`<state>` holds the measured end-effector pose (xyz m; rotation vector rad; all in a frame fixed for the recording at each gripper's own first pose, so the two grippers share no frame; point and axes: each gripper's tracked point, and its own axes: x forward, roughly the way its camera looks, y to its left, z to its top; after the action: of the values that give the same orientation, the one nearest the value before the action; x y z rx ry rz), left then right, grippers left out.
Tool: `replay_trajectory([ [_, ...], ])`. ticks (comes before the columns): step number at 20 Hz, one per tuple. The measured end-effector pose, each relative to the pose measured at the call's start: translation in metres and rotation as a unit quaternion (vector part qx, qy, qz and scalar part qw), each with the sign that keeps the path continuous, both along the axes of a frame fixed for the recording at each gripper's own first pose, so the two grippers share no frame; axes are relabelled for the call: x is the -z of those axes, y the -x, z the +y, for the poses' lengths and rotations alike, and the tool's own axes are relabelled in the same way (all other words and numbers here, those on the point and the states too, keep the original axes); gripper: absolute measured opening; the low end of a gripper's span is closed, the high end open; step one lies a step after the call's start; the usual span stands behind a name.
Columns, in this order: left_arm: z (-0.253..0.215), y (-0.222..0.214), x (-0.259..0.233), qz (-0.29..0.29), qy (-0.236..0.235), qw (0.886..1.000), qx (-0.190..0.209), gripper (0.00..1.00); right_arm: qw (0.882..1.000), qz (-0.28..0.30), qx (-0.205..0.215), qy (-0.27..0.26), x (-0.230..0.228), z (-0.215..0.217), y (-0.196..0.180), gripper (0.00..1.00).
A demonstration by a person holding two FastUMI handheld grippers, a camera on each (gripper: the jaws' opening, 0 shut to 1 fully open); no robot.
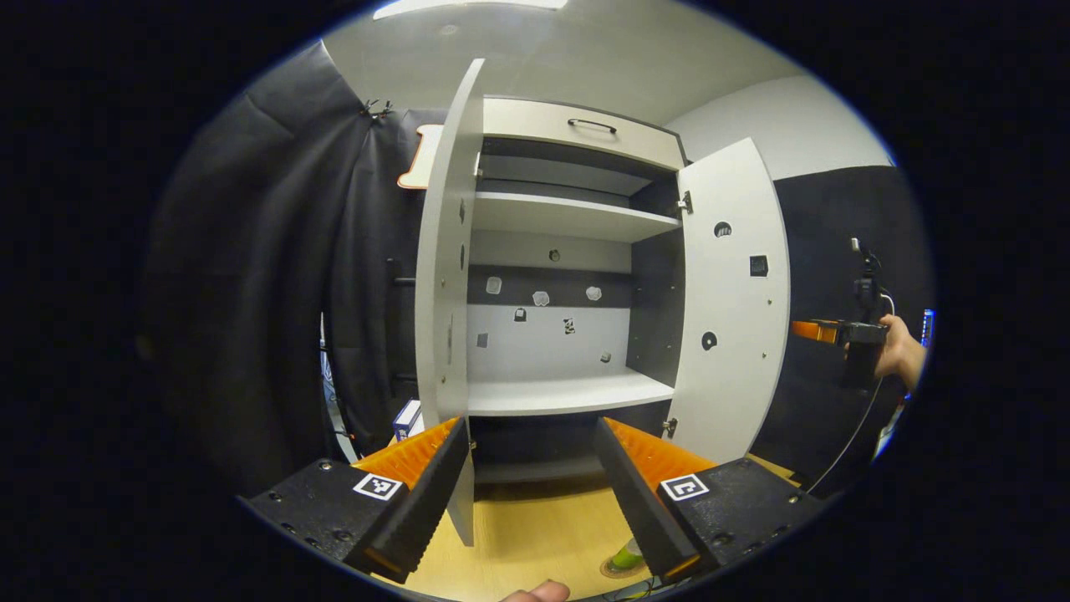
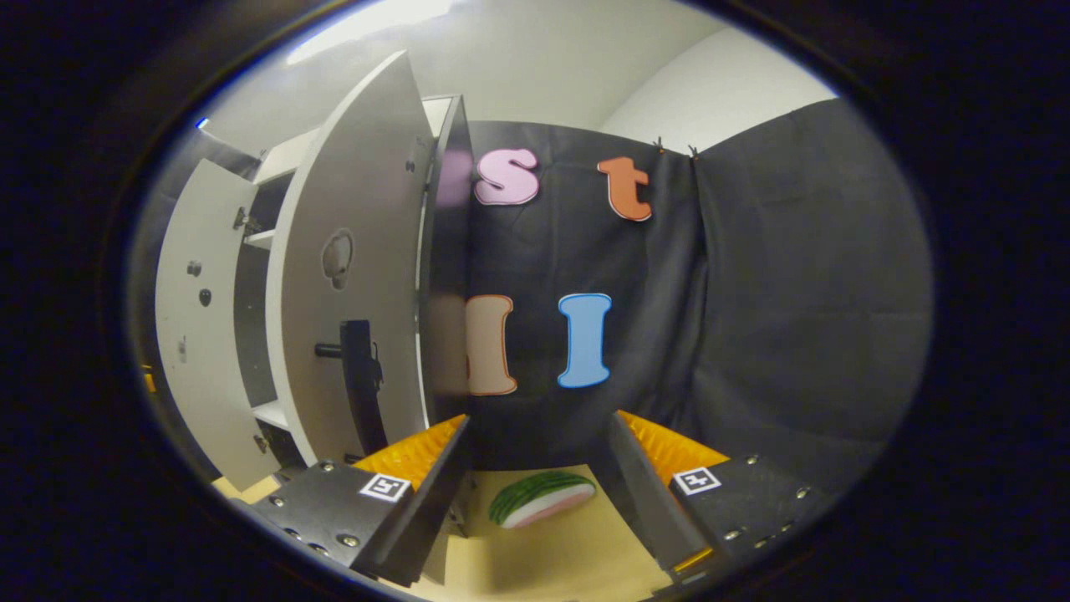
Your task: Grasp the bottle in the cabinet with the left hand and place it on the coaster, then close the right door with the right hand and the left door with the left hand.
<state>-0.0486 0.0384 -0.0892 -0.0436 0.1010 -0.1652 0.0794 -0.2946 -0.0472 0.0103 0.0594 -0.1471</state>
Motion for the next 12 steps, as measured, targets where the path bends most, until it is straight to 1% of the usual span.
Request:
replay_trajectory([
  [2,0.014,0.004,0.002,-0.002,-0.012,1.0,-0.015,0.96,1.0,-0.001,-0.027,-0.011,0.001,0.029,-0.011,0.99],
  [3,0.018,0.007,0.002,-0.003,-0.012,1.0,-0.02,0.96,1.0,0.002,-0.026,-0.006,0.002,0.039,-0.012,0.98],
  [4,0.02,0.01,0.003,-0.001,-0.008,1.0,-0.021,0.93,0.999,-0.009,-0.025,0.018,-0.003,0.041,-0.003,0.98],
  [5,0.02,0.015,0.004,0.001,-0.002,1.0,-0.021,0.93,0.999,-0.016,-0.006,0.039,-0.01,0.039,-0.016,0.84],
  [6,0.021,0.017,0.006,0.004,0.005,1.0,-0.021,0.97,0.999,-0.016,0.006,0.044,-0.013,0.038,-0.015,0.88],
  [7,0.023,0.019,0.008,0.01,0.01,1.0,-0.021,0.96,0.999,-0.015,0.012,0.041,-0.014,0.04,-0.014,0.88],
  [8,0.025,0.019,0.009,0.014,0.014,1.0,-0.022,0.96,0.999,-0.013,0.022,0.03,-0.014,0.039,-0.017,0.84],
  [9,0.027,0.019,0.011,0.017,0.015,0.999,-0.025,0.97,0.999,-0.006,0.027,0.02,-0.012,0.039,-0.016,0.84],
  [11,0.033,0.018,0.01,0.02,0.015,0.999,-0.032,0.96,0.999,-0.003,0.028,0.019,-0.013,0.039,-0.021,0.84],
  [12,0.036,0.017,0.008,0.018,0.015,0.999,-0.035,0.96,0.999,-0.005,0.03,0.023,-0.014,0.04,-0.022,0.88],
])
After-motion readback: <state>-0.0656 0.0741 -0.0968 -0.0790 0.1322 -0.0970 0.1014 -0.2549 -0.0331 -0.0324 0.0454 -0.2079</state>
